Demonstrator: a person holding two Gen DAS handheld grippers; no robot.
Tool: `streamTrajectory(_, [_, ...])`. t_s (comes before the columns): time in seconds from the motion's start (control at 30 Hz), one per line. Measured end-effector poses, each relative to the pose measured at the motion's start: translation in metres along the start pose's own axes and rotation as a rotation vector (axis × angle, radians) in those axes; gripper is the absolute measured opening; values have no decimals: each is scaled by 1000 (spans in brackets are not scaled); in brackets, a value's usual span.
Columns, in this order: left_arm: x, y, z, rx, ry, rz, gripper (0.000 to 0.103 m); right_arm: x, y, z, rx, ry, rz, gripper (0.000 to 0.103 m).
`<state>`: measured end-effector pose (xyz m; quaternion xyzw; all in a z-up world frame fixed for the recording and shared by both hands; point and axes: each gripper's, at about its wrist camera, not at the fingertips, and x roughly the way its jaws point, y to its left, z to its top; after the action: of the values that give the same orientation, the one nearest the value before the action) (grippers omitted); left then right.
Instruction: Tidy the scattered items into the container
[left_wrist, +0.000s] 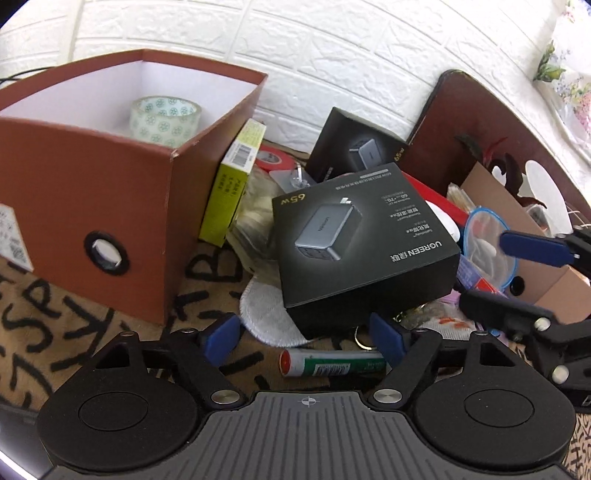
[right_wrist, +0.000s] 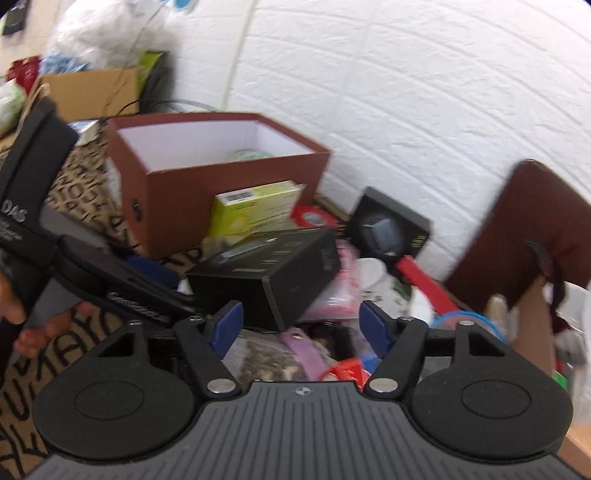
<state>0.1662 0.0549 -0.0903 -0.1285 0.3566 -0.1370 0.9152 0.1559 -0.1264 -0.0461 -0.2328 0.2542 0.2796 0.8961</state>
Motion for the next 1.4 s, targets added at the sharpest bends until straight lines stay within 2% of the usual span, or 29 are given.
streamTrajectory(0.1, [5, 2, 4, 3, 6, -2, 87, 13, 3, 2, -32, 25, 21, 65])
streamTrajectory(0.2, [8, 7, 6, -4, 6, -16, 87, 21, -2, 6, -4, 34, 47, 61])
streamTrajectory(0.43, [15, 8, 10, -40, -8, -15, 88, 37, -12, 8, 43, 66, 56, 61])
streamTrajectory(0.53, [19, 9, 13, -54, -5, -17, 85, 41, -15, 6, 73, 72, 98, 49])
streamTrajectory(0.63, [19, 8, 15, -47, -1, -9, 82, 44, -15, 4, 95, 70, 117, 48])
streamTrajectory(0.8, [9, -3, 16, 27, -27, 20, 68, 40, -10, 2, 81, 52, 130, 45])
streamTrajectory(1.07, [-11, -18, 7, 85, -39, 18, 61, 17, 4, -5, 67, 37, 127, 45])
streamTrajectory(1.1, [-16, -21, 5, 93, -46, 9, 54, 13, 6, -7, 74, 34, 137, 43])
streamTrajectory(1.13, [-21, -23, 2, 99, -43, -36, 43, 10, 7, -9, 88, 33, 165, 39])
streamTrajectory(1.17, [-25, -25, 0, 95, -28, -75, 21, 6, 9, -10, 107, 35, 204, 30])
streamTrajectory(1.23, [-34, -32, -5, 110, -30, -42, 29, 2, 15, -13, 106, 40, 204, 30])
streamTrajectory(1.3, [-43, -35, -10, 125, -62, -14, 53, -2, 18, -15, 98, 39, 160, 32])
streamTrajectory(1.33, [-46, -34, -10, 118, -78, 6, 62, -4, 17, -15, 106, 37, 151, 33])
streamTrajectory(1.37, [-48, -32, -10, 111, -101, 25, 76, -4, 15, -14, 110, 37, 144, 40])
streamTrajectory(1.4, [-48, -30, -8, 104, -125, 50, 82, -4, 13, -12, 106, 34, 127, 50])
